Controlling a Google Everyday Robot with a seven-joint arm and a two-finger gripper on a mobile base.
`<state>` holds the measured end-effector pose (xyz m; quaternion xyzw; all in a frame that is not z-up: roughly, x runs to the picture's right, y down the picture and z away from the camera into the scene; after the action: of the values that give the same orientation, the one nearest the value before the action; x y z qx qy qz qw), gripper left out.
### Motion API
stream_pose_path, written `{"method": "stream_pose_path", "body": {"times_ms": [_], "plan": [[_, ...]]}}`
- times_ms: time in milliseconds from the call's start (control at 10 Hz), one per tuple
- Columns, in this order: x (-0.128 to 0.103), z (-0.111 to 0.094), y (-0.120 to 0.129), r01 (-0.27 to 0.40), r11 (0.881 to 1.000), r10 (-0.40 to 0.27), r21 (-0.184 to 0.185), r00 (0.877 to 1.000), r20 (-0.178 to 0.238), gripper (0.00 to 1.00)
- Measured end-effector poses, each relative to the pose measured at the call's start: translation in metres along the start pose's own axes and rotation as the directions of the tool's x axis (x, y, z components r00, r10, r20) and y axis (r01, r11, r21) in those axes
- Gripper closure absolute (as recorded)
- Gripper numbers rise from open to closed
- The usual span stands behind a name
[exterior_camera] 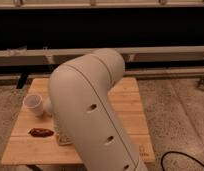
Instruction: Place the white sponge in the ceramic bowl
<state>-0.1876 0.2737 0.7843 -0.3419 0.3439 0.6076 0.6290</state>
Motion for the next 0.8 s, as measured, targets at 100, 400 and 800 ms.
{"method": "stream_pose_path", "body": {"times_ms": [100,400,800], "plan": [[0.002,-0.008,-0.002,0.001,1.0,-0.001,-0.001,1.0,0.002,0.81],[0.007,-0.03,-0.01,0.005,1.0,-0.005,-0.001,1.0,0.004,0.86],[0.006,-0.034,-0.014,0.005,1.0,-0.005,-0.004,1.0,-0.01,0.65]]}}
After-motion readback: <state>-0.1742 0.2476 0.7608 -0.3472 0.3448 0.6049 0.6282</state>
